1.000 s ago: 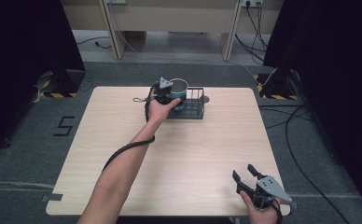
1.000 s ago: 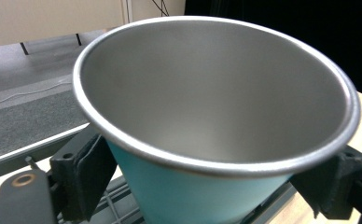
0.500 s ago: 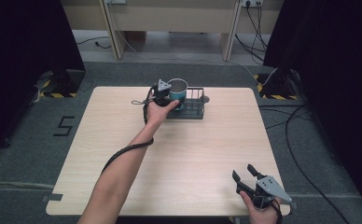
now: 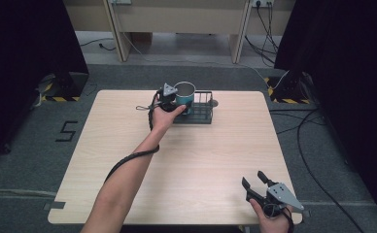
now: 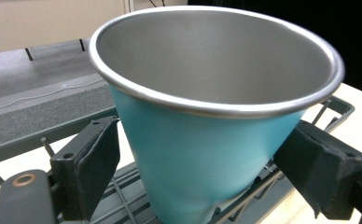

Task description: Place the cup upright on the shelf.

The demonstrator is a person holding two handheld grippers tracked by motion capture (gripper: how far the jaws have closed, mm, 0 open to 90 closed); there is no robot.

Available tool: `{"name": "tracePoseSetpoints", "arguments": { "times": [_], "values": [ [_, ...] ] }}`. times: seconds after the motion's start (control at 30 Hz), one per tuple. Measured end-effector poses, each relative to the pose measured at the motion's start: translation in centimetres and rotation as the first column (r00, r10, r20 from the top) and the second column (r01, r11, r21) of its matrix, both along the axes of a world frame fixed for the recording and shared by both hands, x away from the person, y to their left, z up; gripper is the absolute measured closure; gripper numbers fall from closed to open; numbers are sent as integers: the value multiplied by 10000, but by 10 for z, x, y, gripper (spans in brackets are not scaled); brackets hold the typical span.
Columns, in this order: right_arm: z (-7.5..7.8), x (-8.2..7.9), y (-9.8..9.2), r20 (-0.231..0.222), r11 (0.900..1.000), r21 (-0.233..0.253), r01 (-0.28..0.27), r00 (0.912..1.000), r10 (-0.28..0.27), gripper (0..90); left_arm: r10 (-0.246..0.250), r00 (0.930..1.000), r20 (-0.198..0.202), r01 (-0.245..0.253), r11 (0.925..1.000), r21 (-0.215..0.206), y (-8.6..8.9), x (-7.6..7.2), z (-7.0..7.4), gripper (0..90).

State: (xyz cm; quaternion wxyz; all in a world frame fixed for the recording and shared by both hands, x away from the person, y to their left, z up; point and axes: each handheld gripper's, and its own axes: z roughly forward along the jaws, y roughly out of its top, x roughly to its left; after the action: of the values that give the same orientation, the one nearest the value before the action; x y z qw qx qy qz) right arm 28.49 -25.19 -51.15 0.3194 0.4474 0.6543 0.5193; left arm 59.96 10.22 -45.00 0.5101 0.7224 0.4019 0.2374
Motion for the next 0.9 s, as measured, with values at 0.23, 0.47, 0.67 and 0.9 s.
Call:
{"name": "tracePoseSetpoints", "arguments": {
  "times": [0.23, 0.47, 0.67, 0.9],
  "values": [
    [0, 0, 0, -7, 10000, -17, 1, 10000, -1, 340, -8, 9999, 104, 8, 10000, -21, 1, -2, 3, 144],
    [0, 0, 0, -24, 10000, -32, 1, 10000, -1, 339, 30, 9999, 113, -30, 10000, -20, 2, -4, 2, 144],
    [0, 0, 0, -24, 10000, -43, -1, 10000, 1, 339, 61, 9999, 135, -60, 10000, -34, 3, -5, 2, 144],
    [0, 0, 1, -17, 10000, -53, 8, 10000, -8, 339, 50, 9998, 189, -48, 9999, -124, 4, -8, 3, 144]
  ]
}}
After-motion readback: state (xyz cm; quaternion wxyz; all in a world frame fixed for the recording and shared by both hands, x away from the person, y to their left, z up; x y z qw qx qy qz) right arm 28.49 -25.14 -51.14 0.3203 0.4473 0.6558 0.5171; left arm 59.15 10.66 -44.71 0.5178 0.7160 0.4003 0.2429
